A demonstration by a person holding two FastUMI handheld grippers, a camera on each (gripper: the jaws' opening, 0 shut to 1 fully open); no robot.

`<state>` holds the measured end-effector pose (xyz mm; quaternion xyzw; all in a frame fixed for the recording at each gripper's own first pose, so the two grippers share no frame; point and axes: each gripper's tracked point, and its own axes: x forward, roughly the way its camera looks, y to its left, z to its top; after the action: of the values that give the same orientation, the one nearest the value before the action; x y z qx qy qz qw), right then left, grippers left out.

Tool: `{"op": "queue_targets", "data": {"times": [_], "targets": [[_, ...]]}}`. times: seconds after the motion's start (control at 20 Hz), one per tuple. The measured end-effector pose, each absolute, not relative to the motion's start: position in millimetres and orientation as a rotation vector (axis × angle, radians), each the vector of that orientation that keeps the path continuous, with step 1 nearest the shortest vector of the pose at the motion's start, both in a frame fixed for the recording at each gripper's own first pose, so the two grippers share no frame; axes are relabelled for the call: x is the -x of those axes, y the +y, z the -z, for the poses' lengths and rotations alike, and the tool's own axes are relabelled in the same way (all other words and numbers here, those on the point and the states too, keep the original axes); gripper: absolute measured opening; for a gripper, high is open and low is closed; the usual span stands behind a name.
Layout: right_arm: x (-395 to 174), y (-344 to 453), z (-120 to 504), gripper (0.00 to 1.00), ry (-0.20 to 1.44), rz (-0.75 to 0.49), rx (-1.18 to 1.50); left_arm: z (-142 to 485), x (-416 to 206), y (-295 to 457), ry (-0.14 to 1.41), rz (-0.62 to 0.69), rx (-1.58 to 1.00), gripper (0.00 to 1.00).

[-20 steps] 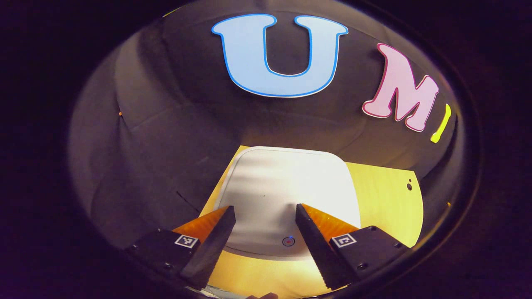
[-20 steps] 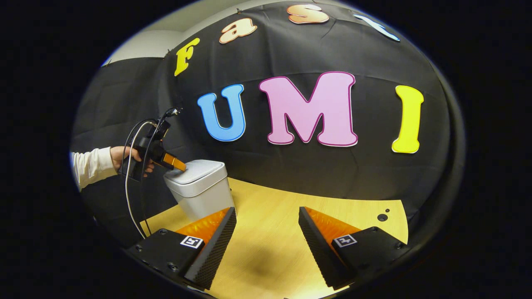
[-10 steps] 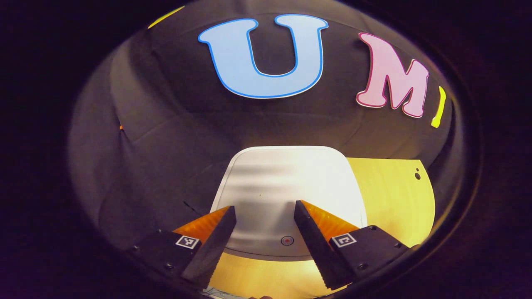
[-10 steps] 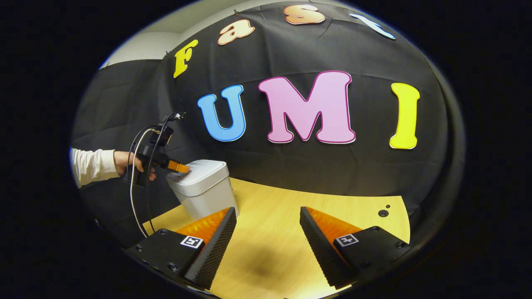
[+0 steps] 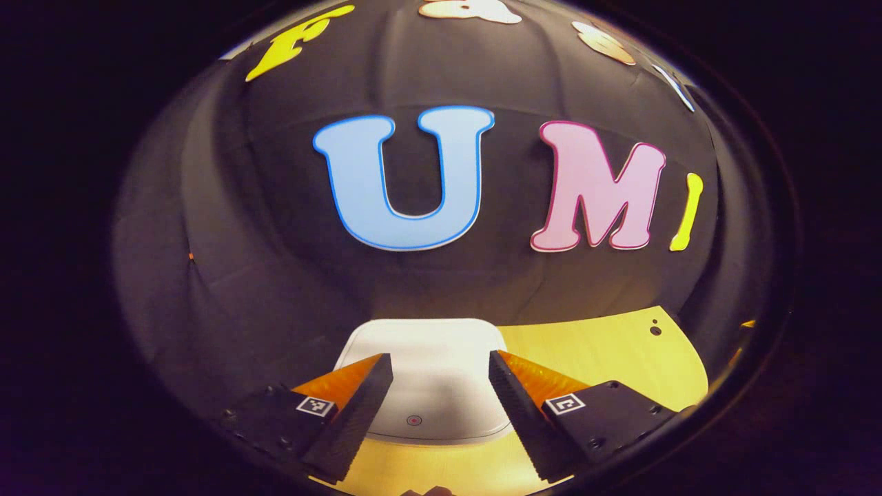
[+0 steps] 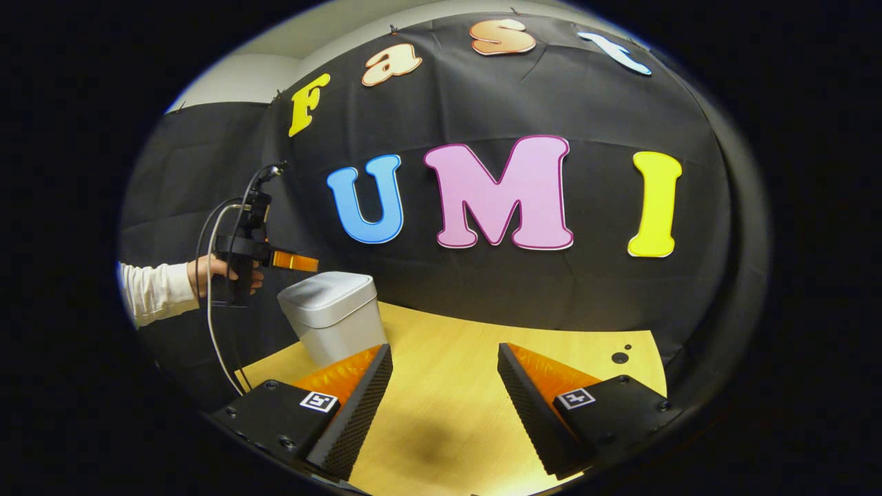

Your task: Press the lid of the desktop garbage bin to open it, pick up the crumpled paper on the desktop and throw it into the bin, then pick up the pop can on the desktop and drop it into the bin, and finally close the garbage bin lid.

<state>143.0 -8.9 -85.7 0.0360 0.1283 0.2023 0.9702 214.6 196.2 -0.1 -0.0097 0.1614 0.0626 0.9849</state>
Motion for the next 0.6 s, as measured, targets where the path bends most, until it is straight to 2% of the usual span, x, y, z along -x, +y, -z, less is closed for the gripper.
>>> {"op": "queue_targets", "data": {"times": [0.25, 0.6], "targets": [[-127.6, -22.0, 72.0, 0.99, 0.213, -0.394, -0.036, -35.2, -166.2, 127.5, 0.205, -0.106, 0.019, 0.95], [-88.9, -33.9, 41.9, 0.99, 0.078, -0.400, 0.019, -38.3, -80.1, 41.0, 0.082, -0.120, -0.019, 0.95]]}}
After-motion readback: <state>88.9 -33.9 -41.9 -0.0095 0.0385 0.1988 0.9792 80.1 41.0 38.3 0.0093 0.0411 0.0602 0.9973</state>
